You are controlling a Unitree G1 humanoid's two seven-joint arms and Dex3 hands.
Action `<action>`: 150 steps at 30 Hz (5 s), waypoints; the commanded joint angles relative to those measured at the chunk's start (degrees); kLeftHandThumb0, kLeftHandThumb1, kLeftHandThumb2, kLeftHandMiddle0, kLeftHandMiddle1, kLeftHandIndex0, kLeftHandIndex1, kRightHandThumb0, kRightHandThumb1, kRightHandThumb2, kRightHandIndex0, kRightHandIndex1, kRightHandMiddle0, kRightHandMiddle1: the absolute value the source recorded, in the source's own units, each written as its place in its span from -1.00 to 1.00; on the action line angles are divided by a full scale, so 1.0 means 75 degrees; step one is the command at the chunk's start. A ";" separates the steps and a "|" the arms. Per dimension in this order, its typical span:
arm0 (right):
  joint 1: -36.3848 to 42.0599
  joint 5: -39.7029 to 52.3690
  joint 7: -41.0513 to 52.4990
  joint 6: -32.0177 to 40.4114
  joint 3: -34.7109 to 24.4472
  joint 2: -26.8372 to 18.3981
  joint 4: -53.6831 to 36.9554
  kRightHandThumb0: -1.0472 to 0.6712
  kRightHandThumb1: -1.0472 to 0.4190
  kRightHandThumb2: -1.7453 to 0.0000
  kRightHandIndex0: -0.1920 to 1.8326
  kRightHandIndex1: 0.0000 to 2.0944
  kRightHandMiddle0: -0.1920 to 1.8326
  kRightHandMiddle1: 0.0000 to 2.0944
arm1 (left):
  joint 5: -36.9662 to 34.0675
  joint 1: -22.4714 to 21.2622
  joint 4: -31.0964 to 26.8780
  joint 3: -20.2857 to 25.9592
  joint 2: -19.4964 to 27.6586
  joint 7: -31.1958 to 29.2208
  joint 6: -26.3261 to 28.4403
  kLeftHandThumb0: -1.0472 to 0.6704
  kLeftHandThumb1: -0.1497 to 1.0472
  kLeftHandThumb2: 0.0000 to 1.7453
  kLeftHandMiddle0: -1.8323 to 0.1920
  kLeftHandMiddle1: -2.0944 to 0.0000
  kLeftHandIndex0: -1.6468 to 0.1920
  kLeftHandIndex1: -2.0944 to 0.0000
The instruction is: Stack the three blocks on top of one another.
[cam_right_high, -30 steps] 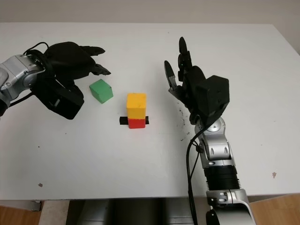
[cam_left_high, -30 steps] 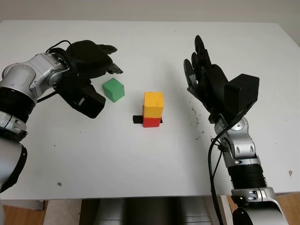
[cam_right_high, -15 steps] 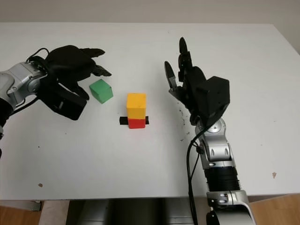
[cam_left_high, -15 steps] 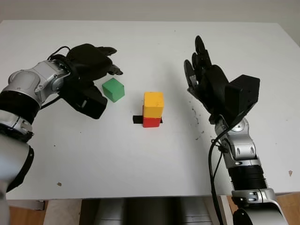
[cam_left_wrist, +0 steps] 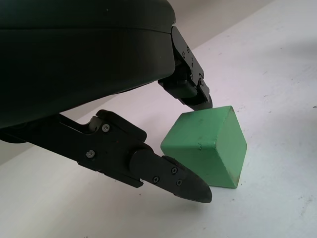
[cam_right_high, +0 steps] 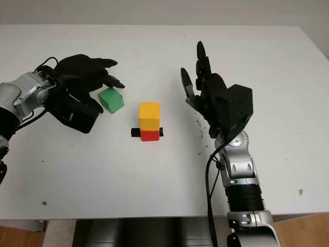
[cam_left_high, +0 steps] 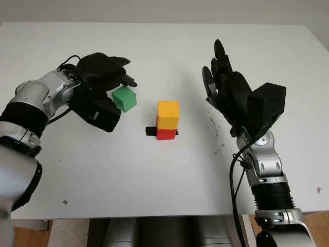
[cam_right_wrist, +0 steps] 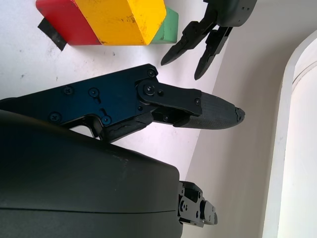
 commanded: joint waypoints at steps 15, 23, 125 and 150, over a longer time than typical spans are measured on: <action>0.0055 -0.0058 0.0004 0.0153 -0.0017 -0.0072 -0.0231 -0.54 -1.00 0.30 -1.00 -1.00 -1.00 -0.99 | -0.0140 0.0076 0.0019 -0.0092 0.0045 0.0149 -0.0103 -0.35 0.91 -0.93 0.60 0.94 0.33 0.02; 0.0065 0.0012 0.0013 0.0281 -0.0024 -0.0018 -0.0308 -0.54 -1.00 0.30 -1.00 -1.00 -1.00 -1.00 | -0.0234 0.0120 0.0052 -0.0065 0.0063 0.0262 -0.0160 -0.27 0.91 -0.94 0.52 0.93 0.32 -0.13; 0.0140 0.0117 -0.0041 0.0583 0.0059 0.0079 -0.0491 -0.55 -1.00 0.33 -1.00 -1.00 -1.00 -1.00 | -0.8441 0.6002 -0.6975 0.4611 -0.4280 -0.1194 0.4405 -0.40 1.00 -0.90 0.70 0.94 0.50 -0.60; 0.0139 0.0065 -0.0042 0.0607 0.0048 0.0025 -0.0488 -0.56 -1.00 0.33 -1.00 -1.00 -1.00 -1.00 | -0.8409 0.6158 -0.6808 0.4427 -0.4377 -0.1389 0.4677 -0.43 1.00 -0.94 0.69 0.95 0.46 -0.58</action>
